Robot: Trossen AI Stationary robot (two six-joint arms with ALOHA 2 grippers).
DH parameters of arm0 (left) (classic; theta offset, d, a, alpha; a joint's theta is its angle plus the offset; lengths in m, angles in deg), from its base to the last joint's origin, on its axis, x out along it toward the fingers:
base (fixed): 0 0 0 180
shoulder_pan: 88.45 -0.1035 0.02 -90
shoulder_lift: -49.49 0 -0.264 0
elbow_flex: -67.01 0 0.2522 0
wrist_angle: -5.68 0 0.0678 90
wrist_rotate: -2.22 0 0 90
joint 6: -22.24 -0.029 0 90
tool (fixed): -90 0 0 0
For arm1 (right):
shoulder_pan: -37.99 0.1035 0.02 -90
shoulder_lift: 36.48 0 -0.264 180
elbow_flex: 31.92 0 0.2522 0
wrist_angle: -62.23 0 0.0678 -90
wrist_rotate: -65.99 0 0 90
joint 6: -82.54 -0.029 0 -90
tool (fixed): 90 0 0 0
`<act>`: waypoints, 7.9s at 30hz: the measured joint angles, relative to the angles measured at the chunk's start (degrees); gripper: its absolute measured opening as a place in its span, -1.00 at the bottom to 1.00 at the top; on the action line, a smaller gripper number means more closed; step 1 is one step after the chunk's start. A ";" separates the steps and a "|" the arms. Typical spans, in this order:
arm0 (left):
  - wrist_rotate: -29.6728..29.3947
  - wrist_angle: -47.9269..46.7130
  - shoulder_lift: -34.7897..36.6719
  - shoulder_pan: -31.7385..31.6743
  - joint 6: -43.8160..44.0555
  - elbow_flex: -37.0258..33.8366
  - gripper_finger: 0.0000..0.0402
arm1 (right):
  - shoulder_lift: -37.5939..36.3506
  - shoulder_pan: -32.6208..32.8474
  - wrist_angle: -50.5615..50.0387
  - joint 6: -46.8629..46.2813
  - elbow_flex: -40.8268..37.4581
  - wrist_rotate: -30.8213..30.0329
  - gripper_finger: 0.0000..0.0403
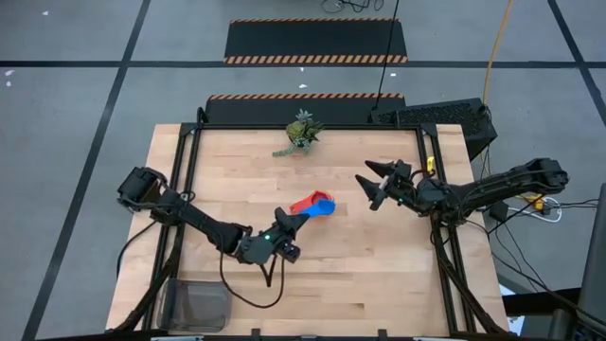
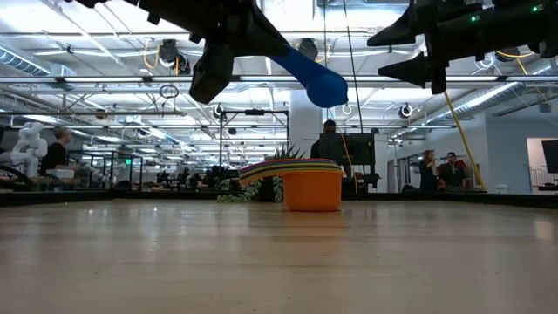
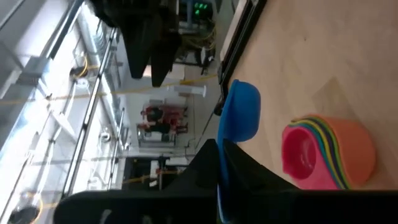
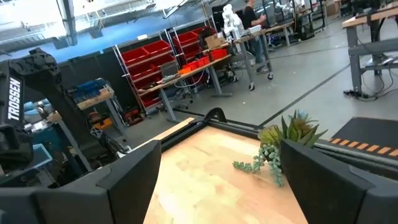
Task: Nest measuring cups in basket
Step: Stack the blue measuring cup on top of the red measuring cup
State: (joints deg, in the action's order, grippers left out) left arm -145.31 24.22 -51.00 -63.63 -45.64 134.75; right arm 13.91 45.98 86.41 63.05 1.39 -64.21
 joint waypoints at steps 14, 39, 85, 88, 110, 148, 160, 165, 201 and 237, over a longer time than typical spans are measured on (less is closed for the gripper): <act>16.87 2.46 25.29 -5.85 0.28 -15.63 -0.98 | -0.02 0.00 -0.55 -2.03 0.00 7.03 0.58; 28.57 11.12 17.80 -10.53 1.95 -24.00 -0.97 | -0.04 -0.17 1.34 0.48 0.00 7.03 0.58; 37.03 13.74 7.74 -19.50 2.42 -21.42 -0.97 | -0.04 -0.17 1.22 0.70 0.00 7.05 0.58; 36.53 15.51 7.22 -19.51 2.21 -21.37 -0.95 | -0.04 -0.17 1.24 0.68 0.00 7.05 0.58; 36.79 13.75 7.06 -19.79 2.49 -21.40 -0.92 | -0.04 -0.18 1.24 0.05 0.00 7.05 0.58; 32.15 17.48 -3.45 -18.70 -1.29 -14.43 -0.94 | -0.02 -0.15 1.68 0.66 0.04 7.34 0.58; 31.69 16.40 -2.95 -18.73 -0.72 -14.34 -0.79 | -0.04 -0.13 1.21 0.68 0.04 7.49 0.58; 31.51 15.62 -2.95 -18.70 1.84 -14.39 -0.48 | -0.04 -0.13 1.20 0.68 0.04 7.51 0.58; 35.52 -2.62 10.43 -13.68 42.91 -14.39 -0.07 | -0.01 -0.02 0.22 4.00 0.02 10.44 0.58; 34.69 -38.10 -8.72 -18.37 97.23 11.23 0.84 | 1.16 -1.77 -0.03 8.22 0.04 14.92 0.58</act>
State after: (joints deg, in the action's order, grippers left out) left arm -110.62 -13.88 -59.72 -82.00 51.59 145.98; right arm 15.07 44.21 86.38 71.27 1.43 -49.29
